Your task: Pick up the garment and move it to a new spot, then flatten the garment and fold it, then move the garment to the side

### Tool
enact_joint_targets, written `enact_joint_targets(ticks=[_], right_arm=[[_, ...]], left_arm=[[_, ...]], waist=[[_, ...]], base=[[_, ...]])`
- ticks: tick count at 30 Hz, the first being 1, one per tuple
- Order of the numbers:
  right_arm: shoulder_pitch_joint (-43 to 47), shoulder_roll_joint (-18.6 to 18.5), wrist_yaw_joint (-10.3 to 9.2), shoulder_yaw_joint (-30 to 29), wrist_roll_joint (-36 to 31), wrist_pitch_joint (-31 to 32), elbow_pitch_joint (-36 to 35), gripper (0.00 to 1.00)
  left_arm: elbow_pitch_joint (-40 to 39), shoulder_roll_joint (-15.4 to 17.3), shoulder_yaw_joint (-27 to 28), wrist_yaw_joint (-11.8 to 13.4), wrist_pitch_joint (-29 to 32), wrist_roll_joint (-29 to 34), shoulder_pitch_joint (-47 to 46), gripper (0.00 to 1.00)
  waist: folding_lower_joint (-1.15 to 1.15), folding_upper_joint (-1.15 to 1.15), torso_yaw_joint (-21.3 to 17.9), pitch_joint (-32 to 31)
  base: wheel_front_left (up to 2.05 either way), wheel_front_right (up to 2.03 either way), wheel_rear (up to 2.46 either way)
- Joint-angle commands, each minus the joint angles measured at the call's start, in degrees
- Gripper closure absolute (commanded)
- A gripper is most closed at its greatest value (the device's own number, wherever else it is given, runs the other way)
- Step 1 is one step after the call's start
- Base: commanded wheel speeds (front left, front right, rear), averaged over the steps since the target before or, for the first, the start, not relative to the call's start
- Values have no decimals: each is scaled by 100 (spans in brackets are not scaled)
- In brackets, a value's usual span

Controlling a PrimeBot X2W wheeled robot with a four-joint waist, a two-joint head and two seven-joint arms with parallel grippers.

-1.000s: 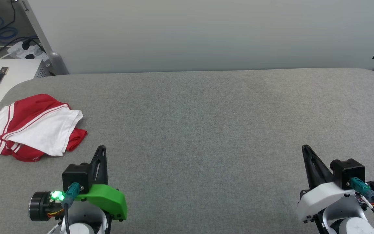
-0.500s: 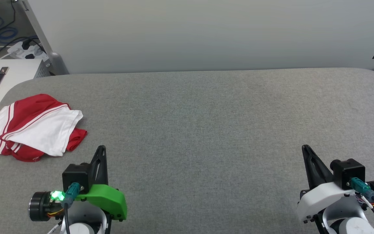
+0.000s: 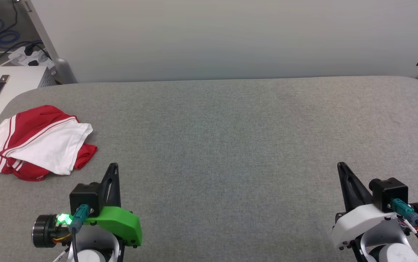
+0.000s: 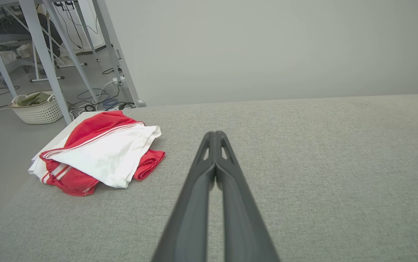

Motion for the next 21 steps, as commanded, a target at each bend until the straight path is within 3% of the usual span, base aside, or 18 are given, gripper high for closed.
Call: enact_joint_targets(ticks=[1, 6, 7, 21], right_arm=[[42, 14, -5, -4, -57, -1, -23, 100], [42, 14, -5, -4, -57, -1, -23, 100], [0, 0, 0, 0, 0, -1, 0, 0], [23, 0, 0, -19, 50, -121, 62, 0]], left_arm=[[-13, -25, 3, 19, -4, 55, 1, 100], [-13, -25, 3, 19, -4, 55, 1, 100], [0, 0, -1, 0, -1, -1, 0, 0], [116, -1, -8, -30, -121, -134, 20, 0]], waist=[[0, 0, 0, 0], [0, 0, 0, 0], [0, 0, 0, 0], [0, 0, 2, -1]], base=[[0, 0, 0], [0, 0, 0], [0, 0, 0], [0, 0, 0]])
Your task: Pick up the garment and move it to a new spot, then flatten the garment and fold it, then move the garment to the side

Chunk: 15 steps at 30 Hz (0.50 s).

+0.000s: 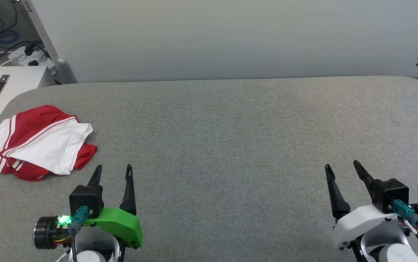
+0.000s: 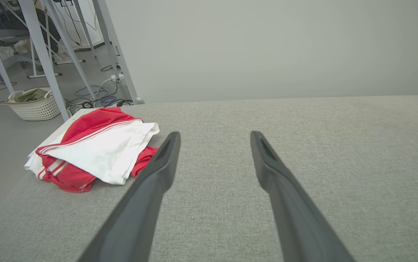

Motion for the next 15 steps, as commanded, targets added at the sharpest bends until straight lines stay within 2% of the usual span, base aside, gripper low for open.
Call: enact_joint_targets(ticks=[1, 15], right_arm=[[24, 1, 0, -18, 28, -59, 26, 0], [40, 3, -1, -12, 176, -225, 45, 0]], left_arm=[[35, -2, -4, -28, -60, -62, 24, 0], [169, -5, -26, -85, -225, -251, 56, 0]], waist=[[0, 0, 1, -2], [0, 0, 3, -12]], base=[[0, 0, 0], [0, 0, 0]])
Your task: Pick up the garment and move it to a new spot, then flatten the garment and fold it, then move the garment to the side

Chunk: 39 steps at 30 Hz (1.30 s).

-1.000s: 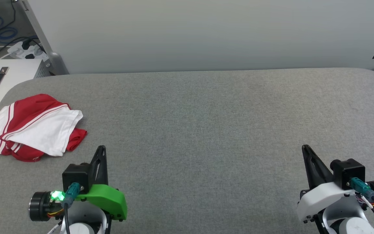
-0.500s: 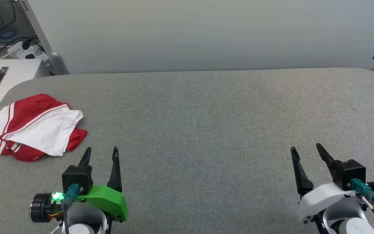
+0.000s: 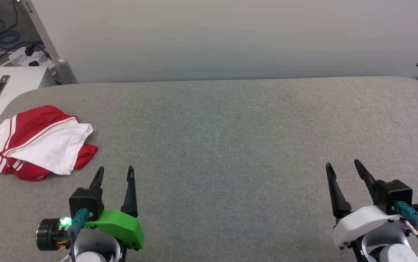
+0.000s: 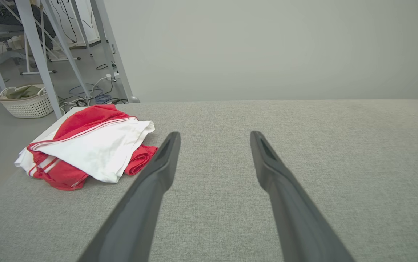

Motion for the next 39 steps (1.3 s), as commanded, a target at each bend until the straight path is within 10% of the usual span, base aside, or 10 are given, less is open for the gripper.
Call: enact_joint_targets(ticks=[1, 39], right_arm=[[41, 4, -1, 3, 70, -75, 1, 0], [152, 9, -3, 115, 311, -526, 61, 0]], left_arm=[[32, -5, -7, -37, -59, -96, 59, 0], [229, -13, -41, -225, -511, -549, 197, 0]], waist=[[0, 0, -1, -3], [0, 0, 13, -19]], base=[[0, 0, 0], [0, 0, 0]])
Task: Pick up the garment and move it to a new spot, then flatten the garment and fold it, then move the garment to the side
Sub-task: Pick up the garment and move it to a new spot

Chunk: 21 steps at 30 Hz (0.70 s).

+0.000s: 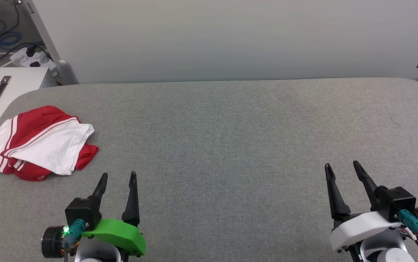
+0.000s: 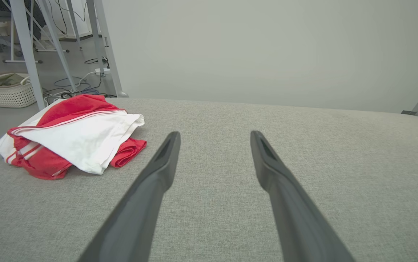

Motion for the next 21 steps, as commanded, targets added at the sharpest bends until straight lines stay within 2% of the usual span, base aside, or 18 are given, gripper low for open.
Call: enact_joint_targets(ticks=[1, 11, 21], right_arm=[[58, 8, -3, 19, 41, -66, 20, 0], [72, 9, -3, 38, 99, -184, 61, 0], [117, 10, -4, 146, 133, -302, 102, 0]], left_arm=[[22, -13, -4, -35, -62, -54, 79, 0], [112, -15, -6, -79, -180, -178, 64, 0], [180, -18, 0, -98, -299, -307, 81, 0]], waist=[[0, 0, 1, 7], [0, 0, 82, 12], [0, 0, 479, -23]], base=[[0, 0, 0], [0, 0, 0], [0, 0, 0]])
